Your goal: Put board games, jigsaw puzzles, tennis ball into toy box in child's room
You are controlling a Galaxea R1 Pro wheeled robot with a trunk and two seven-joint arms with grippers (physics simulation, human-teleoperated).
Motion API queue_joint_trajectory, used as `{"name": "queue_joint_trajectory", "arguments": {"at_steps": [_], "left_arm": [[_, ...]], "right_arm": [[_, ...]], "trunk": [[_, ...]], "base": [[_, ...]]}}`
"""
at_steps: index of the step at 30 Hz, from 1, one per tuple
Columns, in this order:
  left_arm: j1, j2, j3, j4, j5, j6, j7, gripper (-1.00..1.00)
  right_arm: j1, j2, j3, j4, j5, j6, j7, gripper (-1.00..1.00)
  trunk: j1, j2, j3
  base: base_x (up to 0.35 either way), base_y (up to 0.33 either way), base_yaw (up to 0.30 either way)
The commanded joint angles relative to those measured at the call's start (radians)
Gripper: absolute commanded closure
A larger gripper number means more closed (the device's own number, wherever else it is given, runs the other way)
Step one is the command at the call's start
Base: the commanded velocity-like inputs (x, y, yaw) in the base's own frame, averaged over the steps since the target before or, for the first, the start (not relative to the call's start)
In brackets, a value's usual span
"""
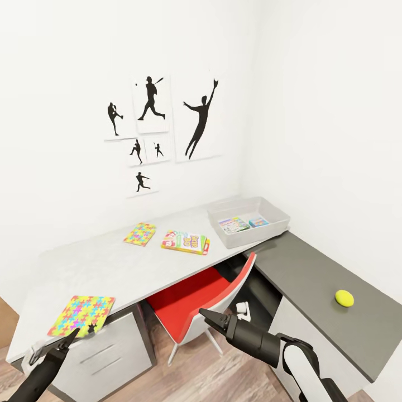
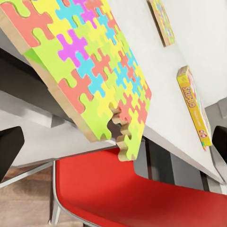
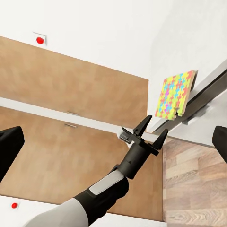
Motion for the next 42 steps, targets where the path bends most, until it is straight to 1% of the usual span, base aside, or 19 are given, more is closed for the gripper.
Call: {"name": "queue_joint_trajectory", "arguments": {"at_steps": [1, 9, 20, 42], "left_arm": [[-0.001, 0.0, 0.004, 0.0, 0.003, 0.01, -0.004, -1.0], [-0.001, 0.0, 0.004, 0.0, 0.003, 0.009, -0.004, -1.0], [-0.001, 0.0, 0.005, 0.0, 0.003, 0.01, -0.004, -1.0], [-0.001, 0.0, 0.005, 0.0, 0.005, 0.01, -0.004, -1.0]], "right_arm": [[-0.001, -0.001, 0.0, 0.0, -0.001, 0.003, 0.002, -1.0], [-0.001, 0.0, 0.0, 0.0, -0.001, 0.003, 0.002, -1.0], [-0.001, -0.001, 0.0, 0.0, 0.0, 0.003, 0.002, -1.0], [-0.001, 0.0, 0.0, 0.0, -0.001, 0.002, 0.002, -1.0]], "trunk": [[0.0, -0.002, -0.002], [0.0, -0.002, -0.002], [0.0, -0.002, -0.002], [0.0, -0.002, -0.002]], "base": [[0.004, -0.001, 0.0], [0.004, 0.0, 0.0], [0.074, 0.0, 0.0], [0.005, 0.0, 0.0]]}}
